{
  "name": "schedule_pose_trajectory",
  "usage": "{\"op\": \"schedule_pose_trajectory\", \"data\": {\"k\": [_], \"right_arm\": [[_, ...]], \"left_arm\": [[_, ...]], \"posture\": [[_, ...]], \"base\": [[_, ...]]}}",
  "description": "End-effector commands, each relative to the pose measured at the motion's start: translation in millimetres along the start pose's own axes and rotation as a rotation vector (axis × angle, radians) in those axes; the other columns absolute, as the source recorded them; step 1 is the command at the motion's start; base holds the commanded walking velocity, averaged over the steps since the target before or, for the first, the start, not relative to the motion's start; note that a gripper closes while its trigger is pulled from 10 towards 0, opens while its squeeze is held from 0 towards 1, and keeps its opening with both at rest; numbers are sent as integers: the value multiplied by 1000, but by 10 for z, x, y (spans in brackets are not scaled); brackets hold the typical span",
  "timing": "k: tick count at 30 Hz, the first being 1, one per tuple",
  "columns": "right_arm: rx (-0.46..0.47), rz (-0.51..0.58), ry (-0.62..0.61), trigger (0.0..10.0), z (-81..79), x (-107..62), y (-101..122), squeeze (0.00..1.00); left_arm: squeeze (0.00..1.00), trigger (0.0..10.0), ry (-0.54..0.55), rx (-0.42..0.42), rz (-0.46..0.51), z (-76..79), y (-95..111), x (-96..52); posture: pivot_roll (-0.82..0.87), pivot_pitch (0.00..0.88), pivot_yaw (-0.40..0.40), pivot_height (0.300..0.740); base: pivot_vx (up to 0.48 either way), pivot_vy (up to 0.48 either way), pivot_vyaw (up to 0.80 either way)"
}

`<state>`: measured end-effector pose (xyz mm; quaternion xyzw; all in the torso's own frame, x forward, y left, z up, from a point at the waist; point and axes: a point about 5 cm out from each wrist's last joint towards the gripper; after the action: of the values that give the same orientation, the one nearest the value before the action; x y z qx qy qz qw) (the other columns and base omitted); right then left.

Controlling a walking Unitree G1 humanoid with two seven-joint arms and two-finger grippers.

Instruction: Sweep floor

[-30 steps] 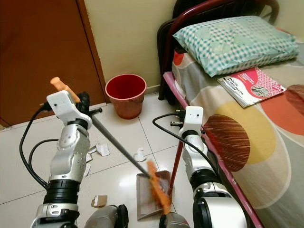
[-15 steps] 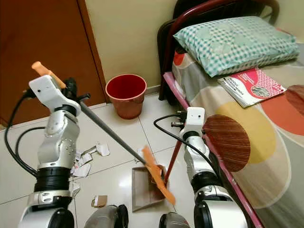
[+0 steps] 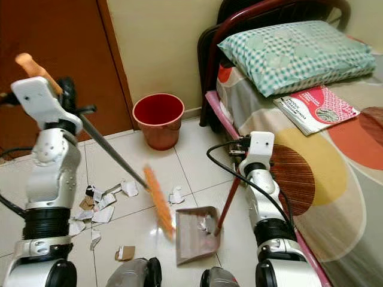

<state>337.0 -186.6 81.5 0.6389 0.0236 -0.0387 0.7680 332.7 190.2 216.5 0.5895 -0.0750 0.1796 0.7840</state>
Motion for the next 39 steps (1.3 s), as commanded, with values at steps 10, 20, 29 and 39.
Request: {"op": "schedule_pose_trajectory", "data": {"k": [10,20,29,39], "right_arm": [[0,71,-36,10000,188,-80,156,0],[23,43,-19,10000,126,-327,19,0],[71,-48,-18,10000,83,-514,-166,0],[34,-165,-26,10000,286,-685,-359,0]], "left_arm": [[0,10000,-99,139,-57,5,-202,-391],[0,10000,-168,181,-182,-13,-567,-841],[0,10000,-165,207,-263,-139,-760,-1012],[0,10000,-161,189,-268,-105,-827,-1089]], "posture": [[16,69,-8,740],[-7,0,-22,740],[-13,0,-8,740],[-22,0,-10,740]], "base": [[0,0,0],[0,0,0],[0,0,0],[0,0,0]]}}
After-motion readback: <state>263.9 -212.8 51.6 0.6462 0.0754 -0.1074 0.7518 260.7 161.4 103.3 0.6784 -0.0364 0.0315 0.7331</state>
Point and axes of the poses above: a point about 5 cm out from each wrist's last joint towards the gripper, its own x axis pointing out of the wrist towards the gripper, its own y axis along the axis of the wrist's last joint, z = x × y, and after that the axes turned 12 degrees about -x, right-handed
